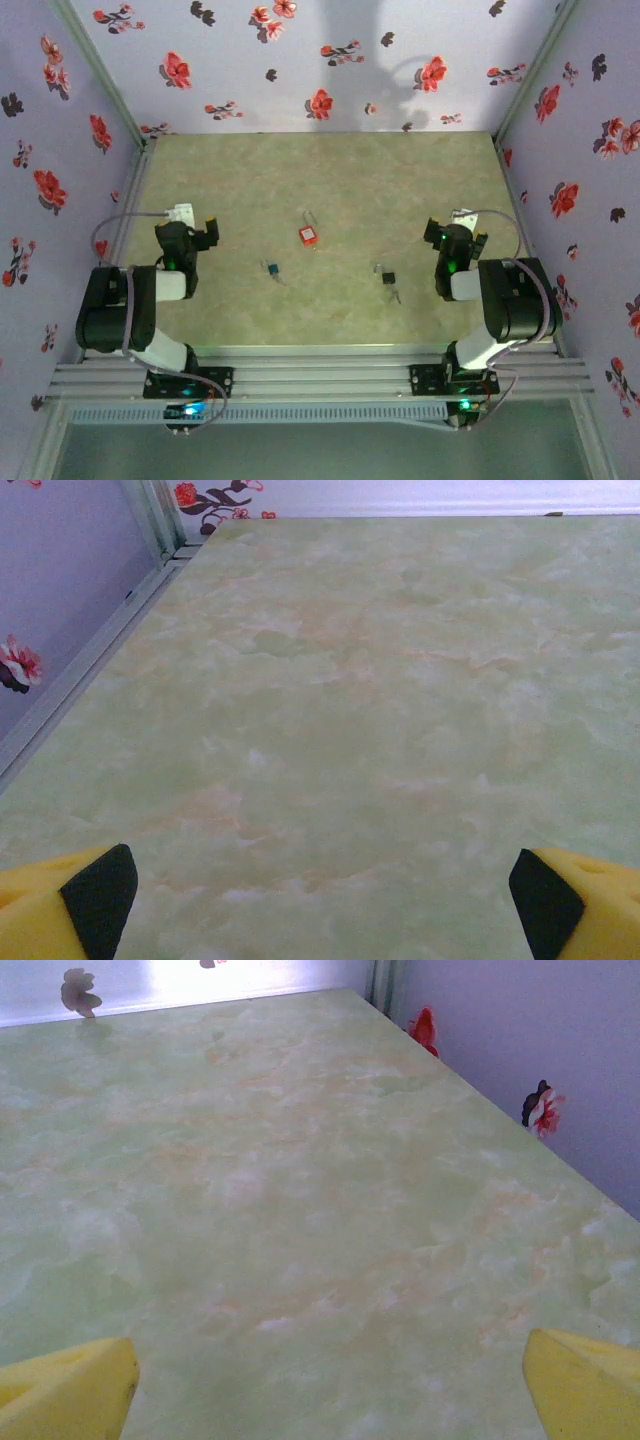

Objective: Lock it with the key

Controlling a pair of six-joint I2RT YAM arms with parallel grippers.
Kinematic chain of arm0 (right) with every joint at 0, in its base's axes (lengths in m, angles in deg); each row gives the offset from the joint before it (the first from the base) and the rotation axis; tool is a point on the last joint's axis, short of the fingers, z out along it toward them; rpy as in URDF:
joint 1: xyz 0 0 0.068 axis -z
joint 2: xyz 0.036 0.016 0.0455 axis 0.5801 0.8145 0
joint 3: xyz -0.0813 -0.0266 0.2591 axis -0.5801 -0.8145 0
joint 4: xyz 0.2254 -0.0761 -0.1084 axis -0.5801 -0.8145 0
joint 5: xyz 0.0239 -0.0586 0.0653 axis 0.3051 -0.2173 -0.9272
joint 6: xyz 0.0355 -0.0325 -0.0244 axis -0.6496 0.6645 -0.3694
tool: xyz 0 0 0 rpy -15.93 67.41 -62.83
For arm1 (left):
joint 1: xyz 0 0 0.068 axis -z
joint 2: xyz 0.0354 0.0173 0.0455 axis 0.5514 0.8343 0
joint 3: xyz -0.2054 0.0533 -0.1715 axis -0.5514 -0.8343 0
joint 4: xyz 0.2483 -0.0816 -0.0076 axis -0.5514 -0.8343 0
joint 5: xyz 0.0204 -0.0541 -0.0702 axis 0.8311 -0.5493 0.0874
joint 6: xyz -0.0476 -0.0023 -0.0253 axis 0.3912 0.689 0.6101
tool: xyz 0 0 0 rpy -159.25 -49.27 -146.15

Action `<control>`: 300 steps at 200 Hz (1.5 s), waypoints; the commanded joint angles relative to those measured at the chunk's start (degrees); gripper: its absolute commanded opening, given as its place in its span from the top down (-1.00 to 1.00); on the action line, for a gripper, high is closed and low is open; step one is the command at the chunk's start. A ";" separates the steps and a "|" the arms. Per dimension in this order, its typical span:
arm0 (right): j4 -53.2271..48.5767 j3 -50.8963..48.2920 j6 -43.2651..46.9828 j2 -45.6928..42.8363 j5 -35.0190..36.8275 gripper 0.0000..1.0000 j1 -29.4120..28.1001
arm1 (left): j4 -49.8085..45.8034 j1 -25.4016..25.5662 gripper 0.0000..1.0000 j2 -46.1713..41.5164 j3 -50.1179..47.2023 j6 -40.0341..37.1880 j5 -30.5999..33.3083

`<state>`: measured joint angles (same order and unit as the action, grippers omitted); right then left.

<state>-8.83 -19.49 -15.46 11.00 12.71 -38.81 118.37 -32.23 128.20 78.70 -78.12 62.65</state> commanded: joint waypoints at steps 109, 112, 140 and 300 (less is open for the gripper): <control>0.18 0.90 -1.36 -0.70 -0.26 -0.99 0.24 | 1.87 0.35 -0.99 0.38 -0.39 -1.23 -0.22; 0.18 0.95 -1.37 -0.71 -0.27 -0.98 0.20 | 1.91 0.30 -0.99 0.48 -0.38 -1.21 -0.22; 0.17 0.96 -1.30 -0.71 -0.28 -0.99 0.19 | 1.91 0.28 -0.99 0.46 -0.42 -1.19 -0.20; -22.75 7.30 -0.69 -17.82 4.39 -0.99 -5.46 | -13.69 4.80 -0.99 -19.29 2.72 8.89 16.19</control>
<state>-17.57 -18.90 -14.50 2.17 13.85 -41.81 110.07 -29.82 119.55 78.98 -77.66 70.14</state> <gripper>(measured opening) 0.993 0.997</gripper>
